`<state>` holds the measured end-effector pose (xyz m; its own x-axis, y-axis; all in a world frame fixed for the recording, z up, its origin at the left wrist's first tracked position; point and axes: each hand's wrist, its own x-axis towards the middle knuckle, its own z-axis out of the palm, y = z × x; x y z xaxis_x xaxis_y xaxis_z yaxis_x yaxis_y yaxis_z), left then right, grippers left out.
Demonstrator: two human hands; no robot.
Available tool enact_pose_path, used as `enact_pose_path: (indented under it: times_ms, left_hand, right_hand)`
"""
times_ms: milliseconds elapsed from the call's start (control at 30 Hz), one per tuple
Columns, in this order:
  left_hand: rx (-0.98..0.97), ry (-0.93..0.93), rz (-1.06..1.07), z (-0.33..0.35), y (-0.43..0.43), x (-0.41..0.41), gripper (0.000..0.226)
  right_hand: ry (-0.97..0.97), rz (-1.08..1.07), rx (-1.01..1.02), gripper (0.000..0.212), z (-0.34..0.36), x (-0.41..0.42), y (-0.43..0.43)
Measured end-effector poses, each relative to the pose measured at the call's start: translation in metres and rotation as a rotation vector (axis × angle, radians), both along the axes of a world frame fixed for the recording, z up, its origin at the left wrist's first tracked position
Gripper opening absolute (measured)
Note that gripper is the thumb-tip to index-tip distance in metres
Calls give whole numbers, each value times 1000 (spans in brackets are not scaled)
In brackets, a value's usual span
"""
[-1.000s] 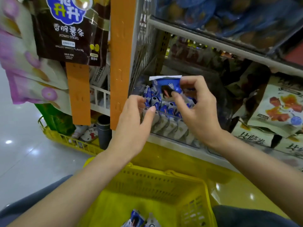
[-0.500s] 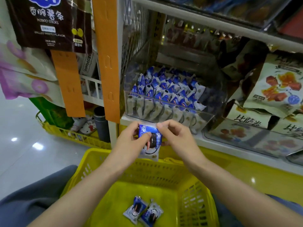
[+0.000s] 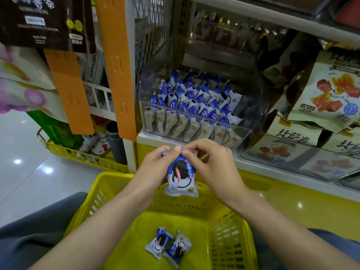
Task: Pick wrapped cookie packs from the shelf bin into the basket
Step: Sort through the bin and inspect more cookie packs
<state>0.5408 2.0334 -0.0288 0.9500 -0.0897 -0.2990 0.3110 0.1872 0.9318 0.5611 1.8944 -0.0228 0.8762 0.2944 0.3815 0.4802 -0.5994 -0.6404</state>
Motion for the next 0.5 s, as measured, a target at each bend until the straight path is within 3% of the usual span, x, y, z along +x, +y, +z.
enact_pose_path:
  times_ms: [167,233,300,400,500]
  left_hand:
    - [71,-1,-1,0,0,0,33]
    - [31,-53,75,-2,1,2,27]
    - [14,-105,156,-2,5,5,16]
    - [62,-186,265,-2,10,9,7]
    - [211,-315,269,0,13,9,12]
  right_hand:
    - [352,-206,479,15,5,5,-4]
    - [521,-243,708,13,8,6,-7]
    - [659,-214,799,6,8,4,-9]
    - [776,-109,695,13,3,-2,-9]
    - [722,-55,330,29,-2,-7,-10]
